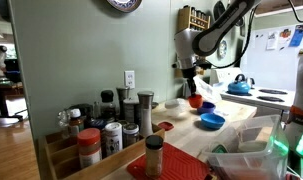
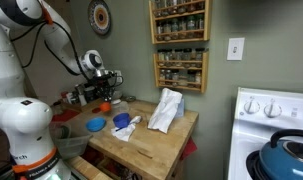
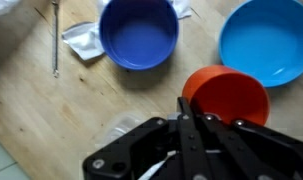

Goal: Pour some water from the blue bowl into the orange bowl then pour some water from the orange bowl into the blue cup

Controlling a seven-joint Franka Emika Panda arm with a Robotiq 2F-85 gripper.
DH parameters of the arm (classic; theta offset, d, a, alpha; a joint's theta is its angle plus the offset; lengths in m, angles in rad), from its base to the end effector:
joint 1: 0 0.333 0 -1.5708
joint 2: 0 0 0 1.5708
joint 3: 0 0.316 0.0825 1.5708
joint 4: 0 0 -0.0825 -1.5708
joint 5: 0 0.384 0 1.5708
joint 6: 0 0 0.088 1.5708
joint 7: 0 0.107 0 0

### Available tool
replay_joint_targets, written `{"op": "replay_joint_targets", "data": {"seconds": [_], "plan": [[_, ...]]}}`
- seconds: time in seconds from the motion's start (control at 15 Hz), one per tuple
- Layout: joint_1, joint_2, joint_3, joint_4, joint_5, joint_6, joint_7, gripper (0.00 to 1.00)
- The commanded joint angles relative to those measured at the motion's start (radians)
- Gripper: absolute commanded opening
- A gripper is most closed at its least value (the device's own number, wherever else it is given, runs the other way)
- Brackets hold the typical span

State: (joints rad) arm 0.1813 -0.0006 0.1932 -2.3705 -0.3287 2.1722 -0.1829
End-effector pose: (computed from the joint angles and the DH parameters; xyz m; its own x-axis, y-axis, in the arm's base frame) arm 0.4475 0.1626 0.3106 0.7096 0.6568 -0.2549 0.7023 -0.6882 0.1819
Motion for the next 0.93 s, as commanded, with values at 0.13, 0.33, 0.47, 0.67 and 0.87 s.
{"op": "replay_joint_targets", "data": {"seconds": [0.13, 0.33, 0.47, 0.67, 0.87], "plan": [[-0.004, -0.017, -0.009, -0.113, 0.339, 0.226, -0.262, 0.01], [-0.002, -0.016, -0.008, -0.145, 0.461, 0.3, -0.373, 0.01], [-0.003, -0.013, -0.009, -0.157, 0.448, 0.31, -0.389, 0.01], [-0.002, 0.0, -0.009, -0.168, 0.402, 0.321, -0.331, 0.01], [-0.003, 0.008, -0.01, -0.181, 0.359, 0.348, -0.28, 0.01]]}}
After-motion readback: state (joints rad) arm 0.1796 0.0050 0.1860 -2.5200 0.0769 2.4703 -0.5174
